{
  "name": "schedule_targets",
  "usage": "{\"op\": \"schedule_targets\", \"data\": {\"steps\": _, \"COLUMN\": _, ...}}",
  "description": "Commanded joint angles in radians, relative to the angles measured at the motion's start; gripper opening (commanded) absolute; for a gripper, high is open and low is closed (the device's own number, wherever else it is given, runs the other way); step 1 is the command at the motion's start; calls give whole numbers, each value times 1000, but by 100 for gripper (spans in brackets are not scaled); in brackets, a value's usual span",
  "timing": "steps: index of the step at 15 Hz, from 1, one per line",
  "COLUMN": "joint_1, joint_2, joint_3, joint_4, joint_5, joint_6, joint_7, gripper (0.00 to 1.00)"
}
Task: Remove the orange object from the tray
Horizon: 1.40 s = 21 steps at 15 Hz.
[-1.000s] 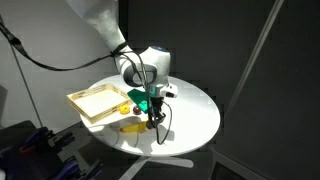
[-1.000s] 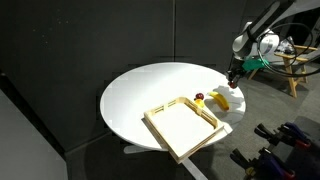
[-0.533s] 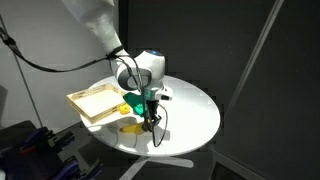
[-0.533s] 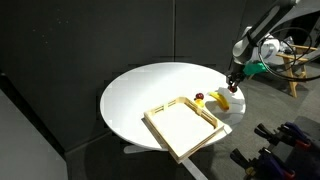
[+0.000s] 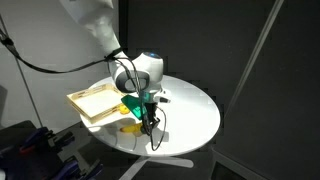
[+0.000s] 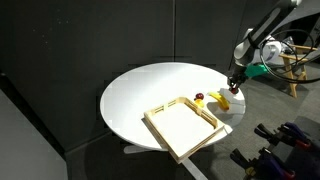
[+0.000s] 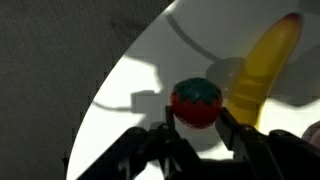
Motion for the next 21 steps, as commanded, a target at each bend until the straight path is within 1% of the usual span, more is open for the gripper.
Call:
{"op": "schedule_targets", "data": {"steps": 1, "joint_1": -17, "joint_2": 0, "joint_3": 7, "joint_4": -9, "joint_5": -6, "joint_6": 22, "joint_7": -21, "gripper": 21}}
{"op": "schedule_targets", "data": {"steps": 12, "joint_1": -15, "joint_2": 36, "joint_3": 4, "joint_4": 3, "joint_5": -14, "joint_6": 42, "joint_7": -9, "gripper": 21}}
{"op": "schedule_targets", "data": {"steps": 20, "joint_1": -16, "joint_2": 39, "joint_3": 5, "joint_4": 3, "joint_5": -15, "joint_6": 46, "joint_7": -8, "gripper": 21}}
{"op": "schedule_targets", "data": {"steps": 21, "joint_1": -16, "joint_2": 39, "joint_3": 5, "joint_4": 3, "joint_5": -15, "joint_6": 45, "joint_7": -8, "gripper": 39}}
